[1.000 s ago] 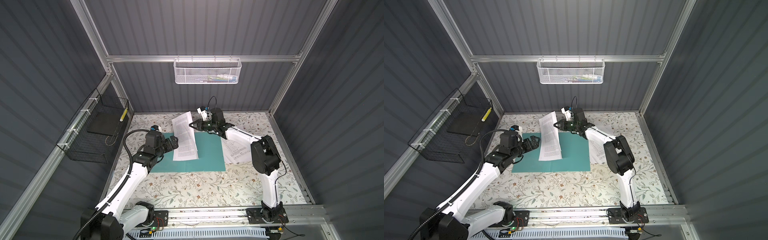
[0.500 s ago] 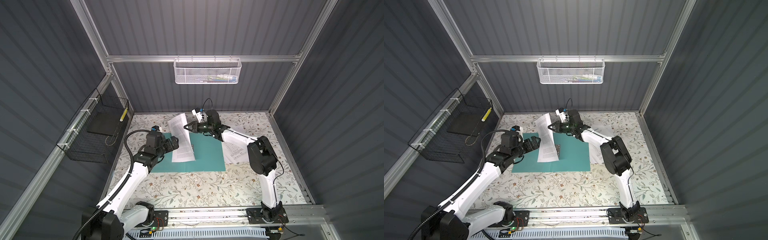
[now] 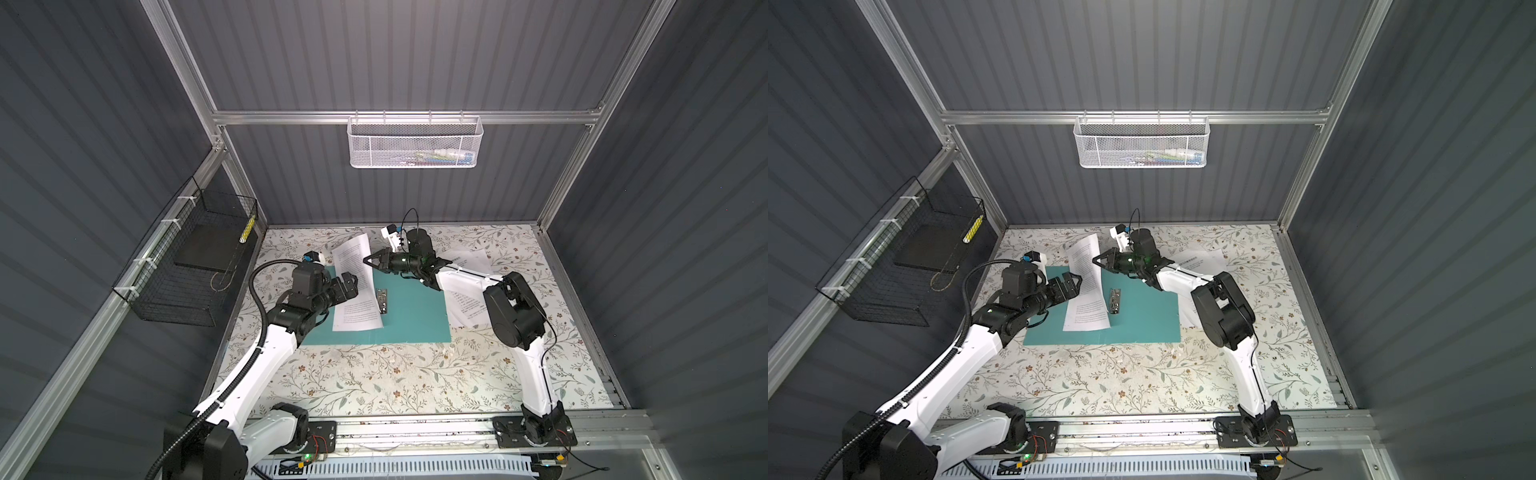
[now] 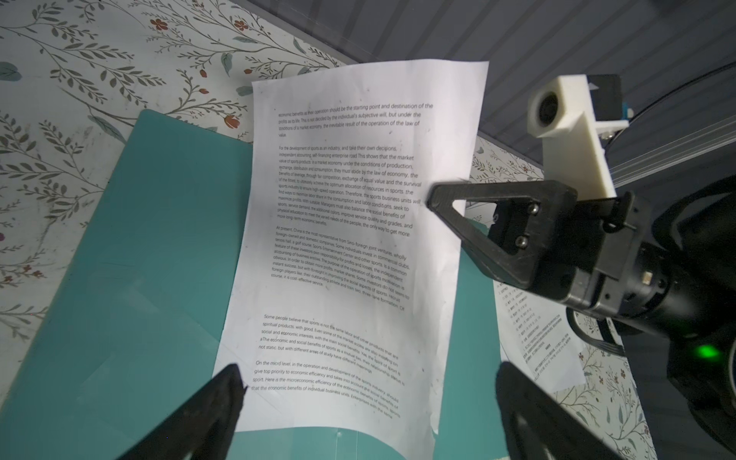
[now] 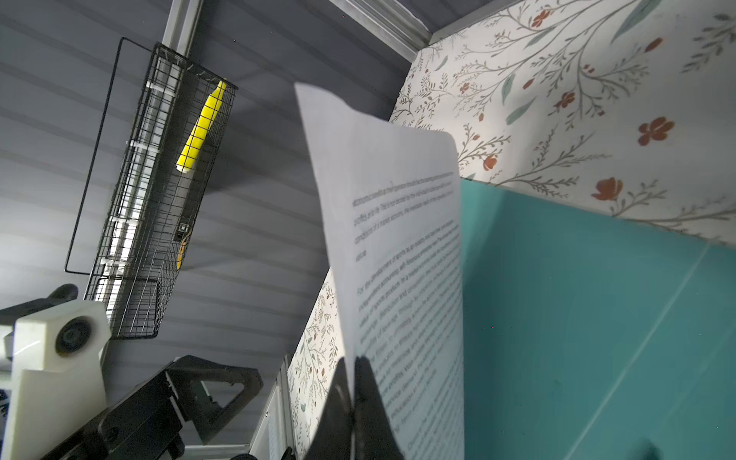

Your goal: Put the files into the folder

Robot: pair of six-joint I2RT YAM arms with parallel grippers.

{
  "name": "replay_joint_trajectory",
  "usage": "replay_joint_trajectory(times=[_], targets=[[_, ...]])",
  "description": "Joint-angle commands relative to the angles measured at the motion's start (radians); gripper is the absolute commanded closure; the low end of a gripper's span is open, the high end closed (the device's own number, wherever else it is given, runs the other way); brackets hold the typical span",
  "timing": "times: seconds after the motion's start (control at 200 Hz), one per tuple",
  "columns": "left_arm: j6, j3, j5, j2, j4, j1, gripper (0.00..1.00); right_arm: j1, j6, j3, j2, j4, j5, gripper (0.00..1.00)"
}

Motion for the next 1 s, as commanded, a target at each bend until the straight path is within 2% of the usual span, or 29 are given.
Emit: replay_joint_trajectory(times=[0.0,0.525,0.801,0.996], targets=[[-0.008,-0.021,0.003,-0.010,-0.003,0.008,0.01,0.009,0.022,-0.020,0.028,0.056,0.052,1.00],[-0.020,-0.029,0.004,0.004,0.000,0.008,0.02,0.010,-0.018,-0.011,0.097,0.008,0.138,1.00],[-0.028,-0.039,0.009,0.014,0.010,0.008,0.02,0.033,0.037,-0.015,0.139,0.047,0.154,1.00],[-0.031,-0.041,0.010,0.008,0.008,0.008,0.02,0.056,0.079,-0.054,0.141,0.106,0.216,1.00]])
